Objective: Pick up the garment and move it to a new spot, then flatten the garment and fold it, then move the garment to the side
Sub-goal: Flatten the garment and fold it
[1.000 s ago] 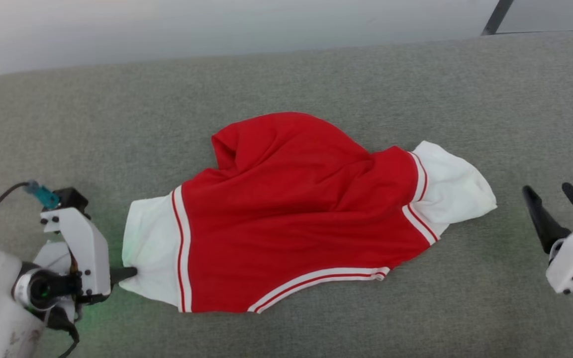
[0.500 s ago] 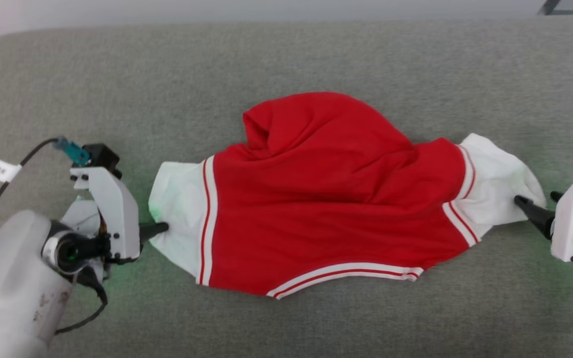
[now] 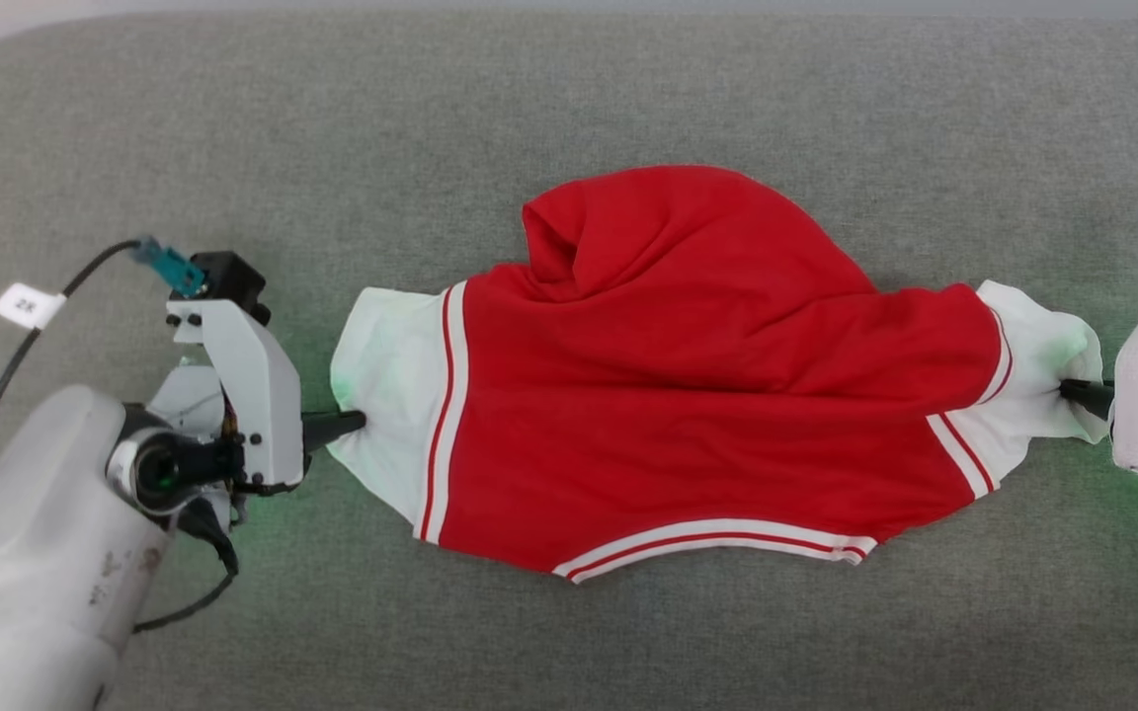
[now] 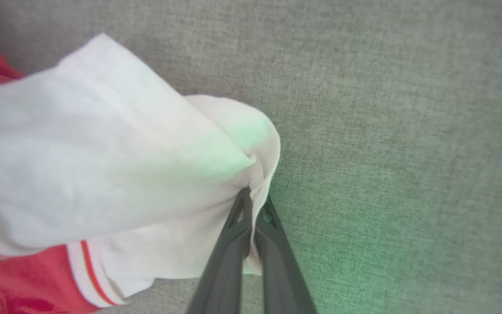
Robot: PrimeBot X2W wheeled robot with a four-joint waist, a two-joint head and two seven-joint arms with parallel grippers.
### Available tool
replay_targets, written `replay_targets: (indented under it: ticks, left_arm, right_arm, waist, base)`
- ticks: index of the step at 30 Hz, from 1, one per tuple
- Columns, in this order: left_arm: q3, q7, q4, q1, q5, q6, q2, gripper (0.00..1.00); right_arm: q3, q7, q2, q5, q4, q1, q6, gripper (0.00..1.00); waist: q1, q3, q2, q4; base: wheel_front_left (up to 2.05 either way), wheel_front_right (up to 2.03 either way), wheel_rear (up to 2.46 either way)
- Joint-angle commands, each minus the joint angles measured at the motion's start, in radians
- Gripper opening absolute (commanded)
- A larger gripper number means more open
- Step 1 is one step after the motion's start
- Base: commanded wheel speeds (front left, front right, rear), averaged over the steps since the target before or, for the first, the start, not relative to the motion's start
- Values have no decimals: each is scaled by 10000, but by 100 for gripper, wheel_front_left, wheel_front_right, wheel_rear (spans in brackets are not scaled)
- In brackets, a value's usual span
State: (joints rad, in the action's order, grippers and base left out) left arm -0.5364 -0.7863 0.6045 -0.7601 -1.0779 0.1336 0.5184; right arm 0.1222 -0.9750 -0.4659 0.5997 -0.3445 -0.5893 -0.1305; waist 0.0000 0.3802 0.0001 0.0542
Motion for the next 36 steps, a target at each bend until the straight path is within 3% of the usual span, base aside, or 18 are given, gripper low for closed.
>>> replay_targets:
  ticks: [1, 10, 17, 25, 36]
  left_arm:
    - [-223, -94, 411, 124, 108, -132, -33, 0]
    - [-38, -731, -217, -1225, 233, -427, 357, 0]
    - [90, -932, -571, -2742, 564, -748, 451, 0]
    - [223, -194, -148, -4628, 1095, -635, 189, 0]
    - [164, 2032, 1238, -6731, 1963, -186, -271, 0]
  right_arm:
    - [275, -381, 198, 170, -316, 75, -3, 0]
    - [292, -661, 142, 806, 82, -1351, -3, 0]
    - [587, -221, 325, 749, 163, -2952, -3, 0]
    - [932, 1978, 767, 342, -956, -4991, -3, 0]
    - [1635, 6104, 1141, -600, -3489, -7077, -2, 0]
  waist:
    - [0, -229, -1, -68]
    - [0, -1259, -1, -264]
    - [0, -2129, -1, -333]
    - [0, -2840, -1, -378]
    - [0, -3295, -1, -382]
  base:
    - [0, 0, 0]
    - [0, 0, 0]
    - [0, 0, 0]
    - [0, 0, 0]
    - [0, 0, 0]
